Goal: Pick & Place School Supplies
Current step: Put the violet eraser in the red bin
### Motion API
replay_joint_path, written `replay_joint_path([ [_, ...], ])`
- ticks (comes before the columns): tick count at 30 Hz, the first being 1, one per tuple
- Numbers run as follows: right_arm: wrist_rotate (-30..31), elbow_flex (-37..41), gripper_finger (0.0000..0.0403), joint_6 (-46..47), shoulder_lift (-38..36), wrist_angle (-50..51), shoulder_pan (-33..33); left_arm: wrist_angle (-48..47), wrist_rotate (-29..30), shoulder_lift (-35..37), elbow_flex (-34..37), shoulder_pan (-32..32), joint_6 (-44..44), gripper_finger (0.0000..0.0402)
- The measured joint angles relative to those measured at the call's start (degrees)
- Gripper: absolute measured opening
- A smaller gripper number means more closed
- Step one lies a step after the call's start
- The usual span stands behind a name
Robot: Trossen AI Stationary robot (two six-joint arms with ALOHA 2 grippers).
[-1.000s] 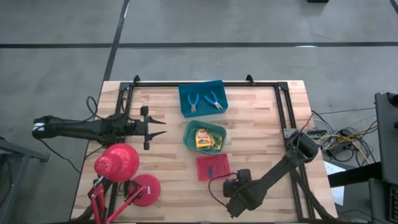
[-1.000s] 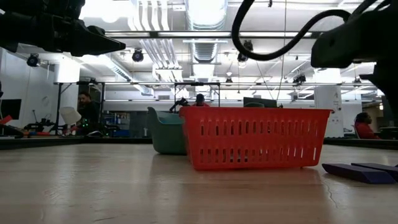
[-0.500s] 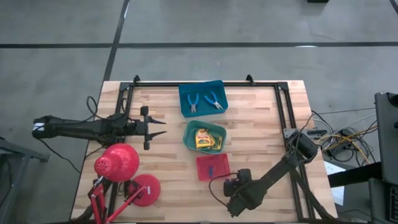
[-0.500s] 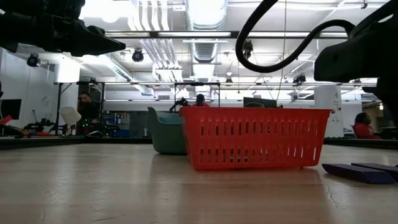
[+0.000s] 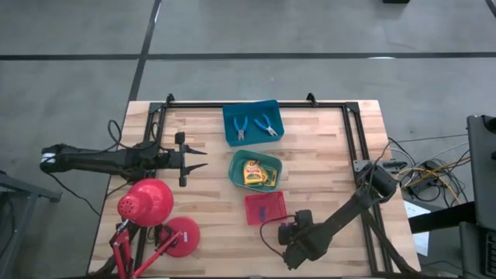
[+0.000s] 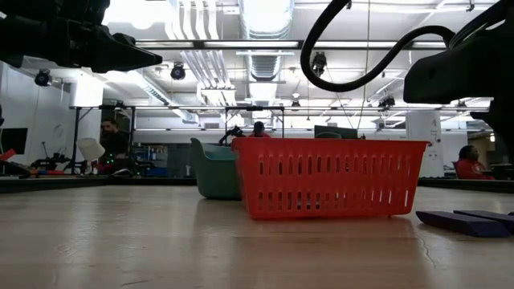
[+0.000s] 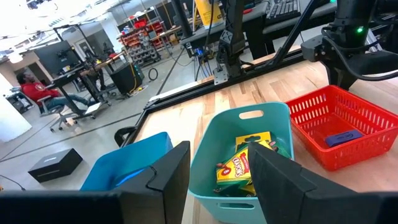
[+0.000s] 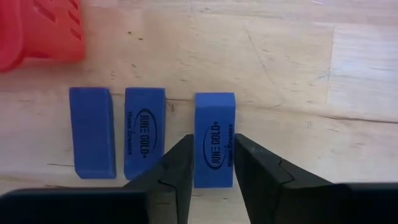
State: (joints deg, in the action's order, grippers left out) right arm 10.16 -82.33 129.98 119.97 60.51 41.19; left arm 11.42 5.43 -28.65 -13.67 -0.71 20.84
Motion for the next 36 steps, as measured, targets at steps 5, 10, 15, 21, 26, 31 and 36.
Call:
replay_joint_path([
  [5, -0.9, 0.7, 0.0083, -0.1, -0.2, -1.0, 0.0, 0.0, 0.0, 0.0, 0.0, 0.0, 0.0, 0.0168],
  [10, -1.0, 0.6, 0.0073, -0.1, -0.2, -1.0, 0.0, 0.0, 0.0, 0.0, 0.0, 0.0, 0.0, 0.0168],
  [15, -1.1, 0.5, 0.0075, -0.1, -0.2, -0.9, 0.0, 0.0, 0.0, 0.0, 0.0, 0.0, 0.0, 0.0168],
  [21, -1.5, -0.1, 0.0076, 0.1, -1.4, 1.2, 0.0, 0.0, 0.0, 0.0, 0.0, 0.0, 0.0, 0.0168],
  [26, 0.5, -0.6, 0.0076, 0.1, -4.6, 2.5, 0.1, 0.0, 0.0, 0.0, 0.0, 0.0, 0.0, 0.0168],
  [31, 4.7, -0.6, 0.0077, 0.0, -8.2, 4.0, 0.0, -0.2, 0.0, 0.0, 0.0, 0.0, 0.0, 0.0168],
  [36, 10.7, -0.6, 0.0077, -0.2, -12.0, 4.2, -0.8, -0.5, 0.0, 0.0, 0.0, 0.0, 0.0, 0.0168],
])
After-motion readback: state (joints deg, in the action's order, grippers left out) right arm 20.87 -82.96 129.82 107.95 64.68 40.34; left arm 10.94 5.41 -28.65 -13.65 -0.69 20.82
